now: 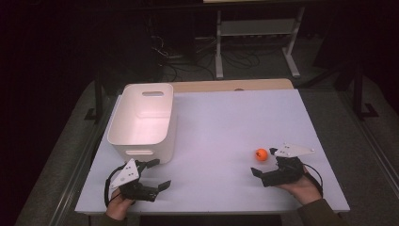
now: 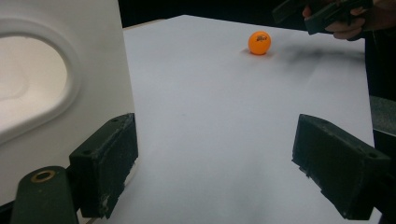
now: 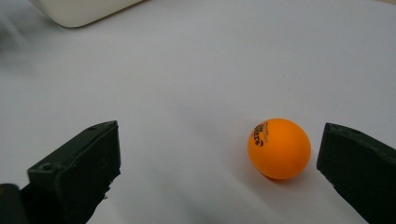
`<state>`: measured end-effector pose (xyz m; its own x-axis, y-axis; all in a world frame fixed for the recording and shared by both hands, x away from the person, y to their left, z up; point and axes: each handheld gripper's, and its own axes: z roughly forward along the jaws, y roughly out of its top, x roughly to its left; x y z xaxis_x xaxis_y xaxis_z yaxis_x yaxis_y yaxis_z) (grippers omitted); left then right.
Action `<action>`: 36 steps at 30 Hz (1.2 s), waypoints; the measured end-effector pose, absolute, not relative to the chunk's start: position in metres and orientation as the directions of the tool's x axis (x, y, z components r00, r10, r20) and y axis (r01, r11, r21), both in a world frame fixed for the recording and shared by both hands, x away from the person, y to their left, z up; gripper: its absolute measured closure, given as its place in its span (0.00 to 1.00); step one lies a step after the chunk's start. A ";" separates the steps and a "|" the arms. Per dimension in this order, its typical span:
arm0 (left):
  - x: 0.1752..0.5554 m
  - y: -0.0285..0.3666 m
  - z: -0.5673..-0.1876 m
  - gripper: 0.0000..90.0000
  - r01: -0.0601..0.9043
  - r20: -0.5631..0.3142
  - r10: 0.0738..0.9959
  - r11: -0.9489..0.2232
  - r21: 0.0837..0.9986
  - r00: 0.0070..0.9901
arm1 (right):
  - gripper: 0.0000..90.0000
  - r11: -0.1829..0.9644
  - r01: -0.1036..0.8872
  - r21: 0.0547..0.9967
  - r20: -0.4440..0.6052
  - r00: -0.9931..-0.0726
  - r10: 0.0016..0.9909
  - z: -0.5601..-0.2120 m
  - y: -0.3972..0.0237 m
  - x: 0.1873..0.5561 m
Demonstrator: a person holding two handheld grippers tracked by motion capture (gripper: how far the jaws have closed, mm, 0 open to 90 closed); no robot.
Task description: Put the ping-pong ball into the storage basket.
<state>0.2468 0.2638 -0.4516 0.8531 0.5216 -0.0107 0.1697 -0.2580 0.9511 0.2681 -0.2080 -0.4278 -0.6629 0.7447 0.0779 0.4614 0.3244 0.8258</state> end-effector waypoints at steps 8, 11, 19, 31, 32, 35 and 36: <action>0.247 0.264 -0.452 0.16 0.171 -0.011 0.522 -0.258 0.951 0.853 | 0.00 0.315 0.470 0.825 0.080 -0.649 0.757 -0.429 -0.213 0.270; 0.247 0.264 -0.452 0.16 0.170 -0.011 0.522 -0.257 0.951 0.853 | 0.00 0.315 0.470 0.824 0.079 -0.647 0.759 -0.429 -0.215 0.271; 0.247 0.264 -0.452 0.16 0.169 -0.009 0.522 -0.259 0.951 0.853 | 0.00 0.307 0.474 0.825 0.079 -0.635 0.769 -0.429 -0.221 0.272; 0.247 0.264 -0.452 0.16 0.171 -0.010 0.522 -0.260 0.950 0.853 | 0.00 0.298 0.478 0.826 0.082 -0.625 0.776 -0.429 -0.227 0.272; 0.247 0.264 -0.452 0.16 0.171 -0.010 0.522 -0.260 0.950 0.853 | 0.00 0.298 0.478 0.826 0.082 -0.625 0.776 -0.429 -0.227 0.272; 0.247 0.264 -0.452 0.16 0.171 -0.011 0.522 -0.260 0.950 0.853 | 0.00 0.297 0.483 0.824 0.086 -0.624 0.776 -0.428 -0.226 0.273; 0.247 0.264 -0.452 0.16 0.171 -0.011 0.522 -0.260 0.950 0.853 | 0.00 0.297 0.483 0.824 0.086 -0.624 0.776 -0.428 -0.226 0.273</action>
<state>0.2470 0.2636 -0.4516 0.8529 0.5219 -0.0110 0.1714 -0.2601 0.9503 0.2733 -0.2262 -0.4280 -0.6243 0.7765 0.0858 0.4831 0.2974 0.8235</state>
